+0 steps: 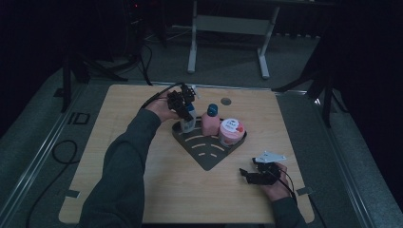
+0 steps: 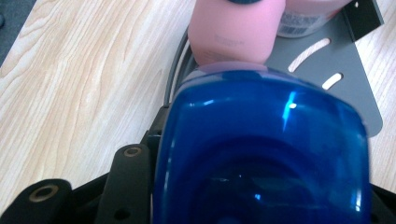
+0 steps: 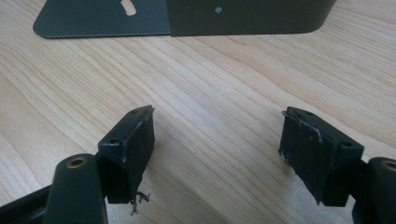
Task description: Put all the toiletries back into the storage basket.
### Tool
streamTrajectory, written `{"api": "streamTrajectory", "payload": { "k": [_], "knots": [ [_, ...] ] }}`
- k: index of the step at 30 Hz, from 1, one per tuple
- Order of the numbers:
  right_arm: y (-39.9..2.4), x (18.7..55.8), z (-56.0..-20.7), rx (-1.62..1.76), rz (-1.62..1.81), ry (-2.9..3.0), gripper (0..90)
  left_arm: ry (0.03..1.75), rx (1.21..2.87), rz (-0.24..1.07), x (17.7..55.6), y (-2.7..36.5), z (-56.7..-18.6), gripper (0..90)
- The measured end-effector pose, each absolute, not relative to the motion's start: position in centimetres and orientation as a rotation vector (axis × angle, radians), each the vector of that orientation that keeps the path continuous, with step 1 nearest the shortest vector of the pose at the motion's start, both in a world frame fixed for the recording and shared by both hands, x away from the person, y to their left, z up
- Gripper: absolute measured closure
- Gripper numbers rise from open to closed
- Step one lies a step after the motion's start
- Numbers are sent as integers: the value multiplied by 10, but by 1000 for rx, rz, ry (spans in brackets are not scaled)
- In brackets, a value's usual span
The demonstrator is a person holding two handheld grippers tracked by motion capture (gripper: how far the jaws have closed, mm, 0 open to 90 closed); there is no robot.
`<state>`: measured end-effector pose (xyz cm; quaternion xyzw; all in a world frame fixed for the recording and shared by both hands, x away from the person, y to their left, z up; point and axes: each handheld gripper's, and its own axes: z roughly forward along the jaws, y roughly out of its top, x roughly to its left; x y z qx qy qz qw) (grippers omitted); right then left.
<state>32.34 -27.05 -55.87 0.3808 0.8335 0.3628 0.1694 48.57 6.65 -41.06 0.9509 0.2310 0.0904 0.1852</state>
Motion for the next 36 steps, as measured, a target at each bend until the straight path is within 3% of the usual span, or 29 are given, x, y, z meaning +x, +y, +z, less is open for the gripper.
{"api": "streamTrajectory", "payload": {
  "k": [36],
  "knots": [
    [-271, 323, -559, 1077, 1032, 2373, 256, 707, 2613, 258, 515, 57, -436, 545]
  ]
}}
